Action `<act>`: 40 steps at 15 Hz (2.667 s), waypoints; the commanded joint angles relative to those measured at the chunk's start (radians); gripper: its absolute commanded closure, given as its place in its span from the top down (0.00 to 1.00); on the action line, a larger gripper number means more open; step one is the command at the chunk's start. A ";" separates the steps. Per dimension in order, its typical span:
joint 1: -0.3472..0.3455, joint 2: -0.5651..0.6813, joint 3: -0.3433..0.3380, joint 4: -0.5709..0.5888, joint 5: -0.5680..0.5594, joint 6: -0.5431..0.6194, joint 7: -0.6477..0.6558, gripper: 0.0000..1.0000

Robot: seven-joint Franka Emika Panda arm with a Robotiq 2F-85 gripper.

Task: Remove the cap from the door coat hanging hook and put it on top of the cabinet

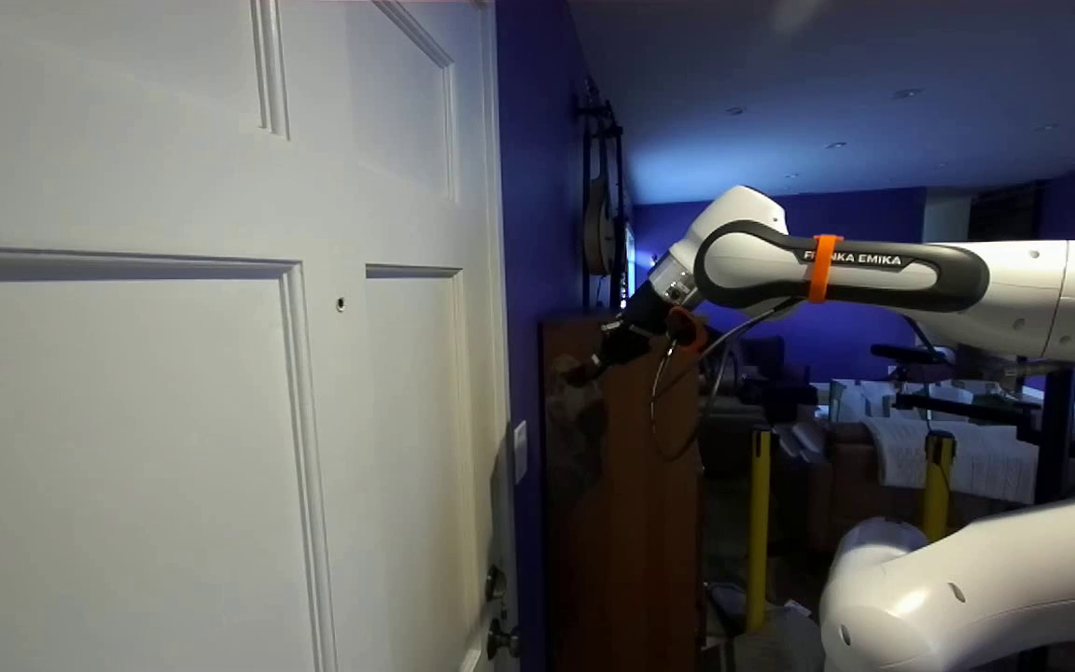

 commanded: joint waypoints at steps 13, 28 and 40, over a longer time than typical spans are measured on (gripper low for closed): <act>-0.056 -0.002 -0.054 0.087 -0.005 -0.001 0.007 0.01; -0.064 0.272 -0.295 0.515 0.027 0.108 0.002 0.01; -0.077 0.219 -0.269 0.446 0.019 0.078 -0.013 0.01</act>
